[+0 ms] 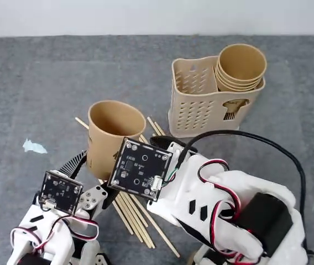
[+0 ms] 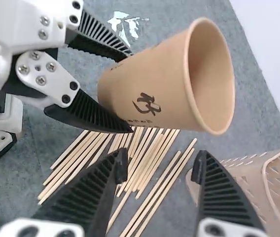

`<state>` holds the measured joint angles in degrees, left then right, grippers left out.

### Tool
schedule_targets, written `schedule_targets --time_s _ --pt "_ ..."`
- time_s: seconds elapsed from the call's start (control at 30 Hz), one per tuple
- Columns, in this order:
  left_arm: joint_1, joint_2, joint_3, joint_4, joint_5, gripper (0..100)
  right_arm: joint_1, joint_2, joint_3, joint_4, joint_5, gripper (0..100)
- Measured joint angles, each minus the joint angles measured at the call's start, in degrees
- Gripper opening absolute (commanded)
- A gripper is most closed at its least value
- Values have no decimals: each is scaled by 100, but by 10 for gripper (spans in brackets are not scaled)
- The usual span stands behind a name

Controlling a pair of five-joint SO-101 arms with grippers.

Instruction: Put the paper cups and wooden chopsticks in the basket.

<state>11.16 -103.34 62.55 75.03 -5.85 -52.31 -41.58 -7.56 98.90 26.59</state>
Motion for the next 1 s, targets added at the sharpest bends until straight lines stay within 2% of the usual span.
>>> schedule_targets --time_s 0.4,0.7,0.77,0.9,1.0 --pt "0 0 0 0 0 250 0 53 0 -888 738 226" --pt "0 0 0 0 0 251 -44 923 0 -949 923 221" --pt "-9 0 0 0 0 251 -44 993 0 -949 1064 172" --pt "-9 0 9 0 0 252 -185 993 0 -958 1389 10" --pt "0 0 9 0 0 252 -220 985 -88 -967 1776 20"
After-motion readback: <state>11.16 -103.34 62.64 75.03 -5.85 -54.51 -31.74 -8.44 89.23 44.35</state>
